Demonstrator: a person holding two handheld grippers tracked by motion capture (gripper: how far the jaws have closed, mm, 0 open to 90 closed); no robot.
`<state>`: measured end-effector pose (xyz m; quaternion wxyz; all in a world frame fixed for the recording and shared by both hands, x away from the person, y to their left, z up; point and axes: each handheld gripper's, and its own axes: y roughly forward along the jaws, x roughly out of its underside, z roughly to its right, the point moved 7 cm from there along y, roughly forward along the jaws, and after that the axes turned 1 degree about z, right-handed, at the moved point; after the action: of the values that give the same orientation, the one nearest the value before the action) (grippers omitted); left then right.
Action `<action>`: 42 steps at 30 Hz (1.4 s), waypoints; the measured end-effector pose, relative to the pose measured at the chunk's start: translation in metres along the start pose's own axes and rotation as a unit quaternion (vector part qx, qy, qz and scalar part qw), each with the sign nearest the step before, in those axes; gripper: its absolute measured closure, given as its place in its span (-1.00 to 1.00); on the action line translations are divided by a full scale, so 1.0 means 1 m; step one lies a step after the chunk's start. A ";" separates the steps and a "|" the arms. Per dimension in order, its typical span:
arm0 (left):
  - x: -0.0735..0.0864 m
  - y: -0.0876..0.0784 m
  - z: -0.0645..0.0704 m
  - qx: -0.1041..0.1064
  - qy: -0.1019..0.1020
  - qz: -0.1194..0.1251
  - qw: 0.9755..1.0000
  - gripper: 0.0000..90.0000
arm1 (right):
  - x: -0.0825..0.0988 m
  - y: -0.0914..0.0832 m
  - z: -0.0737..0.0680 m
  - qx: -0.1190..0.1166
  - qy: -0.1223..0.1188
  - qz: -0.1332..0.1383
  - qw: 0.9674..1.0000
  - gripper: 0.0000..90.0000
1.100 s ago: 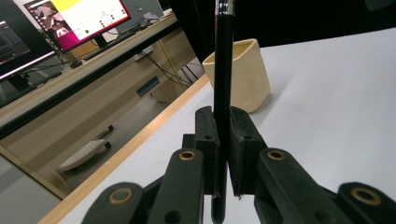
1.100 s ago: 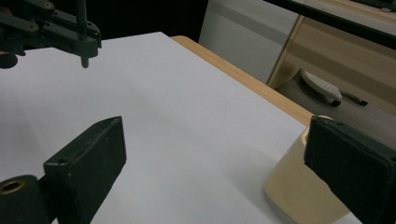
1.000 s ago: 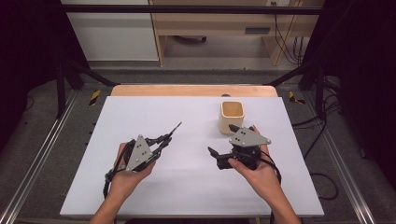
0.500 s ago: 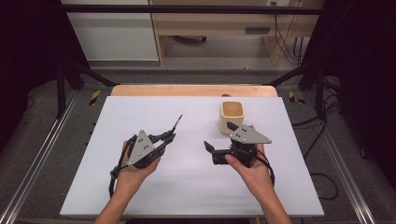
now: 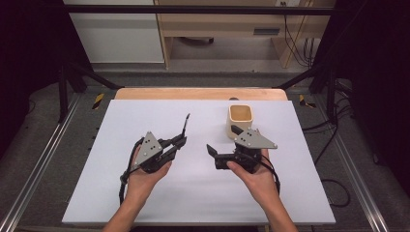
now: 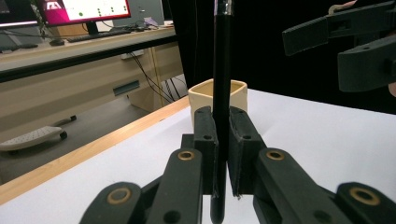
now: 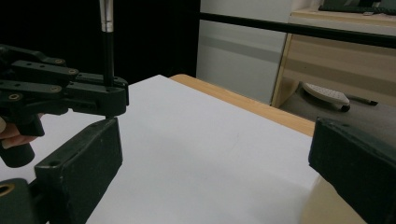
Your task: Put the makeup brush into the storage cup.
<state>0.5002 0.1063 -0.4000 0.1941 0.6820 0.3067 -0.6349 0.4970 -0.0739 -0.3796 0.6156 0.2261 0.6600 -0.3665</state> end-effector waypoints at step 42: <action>0.004 0.017 0.019 0.005 -0.039 -0.006 0.999 0.86 | -0.020 0.021 -0.027 -0.017 0.022 0.034 0.999 -0.80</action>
<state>0.4971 0.0818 -0.4080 0.1984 0.6560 0.3003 -0.6634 0.4987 -0.0371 -0.3654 0.6171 0.2460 0.6712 -0.3288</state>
